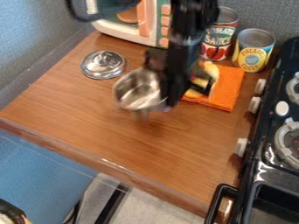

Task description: Move the silver pot below the orange cloth and banana

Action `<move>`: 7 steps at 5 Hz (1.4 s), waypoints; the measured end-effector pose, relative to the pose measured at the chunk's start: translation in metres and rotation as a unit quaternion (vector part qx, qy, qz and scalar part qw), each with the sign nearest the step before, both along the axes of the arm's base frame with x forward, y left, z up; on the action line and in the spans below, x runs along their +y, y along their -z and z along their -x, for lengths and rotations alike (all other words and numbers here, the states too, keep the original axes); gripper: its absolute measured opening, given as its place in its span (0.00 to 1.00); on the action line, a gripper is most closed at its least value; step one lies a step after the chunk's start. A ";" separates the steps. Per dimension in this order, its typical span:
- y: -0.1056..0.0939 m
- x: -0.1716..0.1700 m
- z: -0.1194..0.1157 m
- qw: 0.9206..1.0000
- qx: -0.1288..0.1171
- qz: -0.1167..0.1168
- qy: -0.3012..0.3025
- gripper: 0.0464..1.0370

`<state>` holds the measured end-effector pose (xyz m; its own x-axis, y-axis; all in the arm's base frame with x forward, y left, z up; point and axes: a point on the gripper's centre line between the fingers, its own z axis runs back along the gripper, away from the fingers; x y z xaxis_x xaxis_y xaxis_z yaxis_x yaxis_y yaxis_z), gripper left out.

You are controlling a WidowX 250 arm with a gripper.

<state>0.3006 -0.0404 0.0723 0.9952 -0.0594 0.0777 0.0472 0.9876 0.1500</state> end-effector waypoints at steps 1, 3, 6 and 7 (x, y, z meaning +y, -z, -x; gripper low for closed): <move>0.003 -0.007 0.023 1.000 -0.004 -0.016 -0.013 0.04; 0.025 -0.031 0.038 1.000 0.006 -0.001 0.011 0.03; 0.045 -0.042 0.039 0.998 0.030 0.022 0.045 0.23; 0.012 -0.045 0.038 0.998 -0.007 0.044 0.051 0.49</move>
<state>0.2624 -0.0856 0.0601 0.9830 -0.1533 0.1011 0.1473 0.9870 0.0643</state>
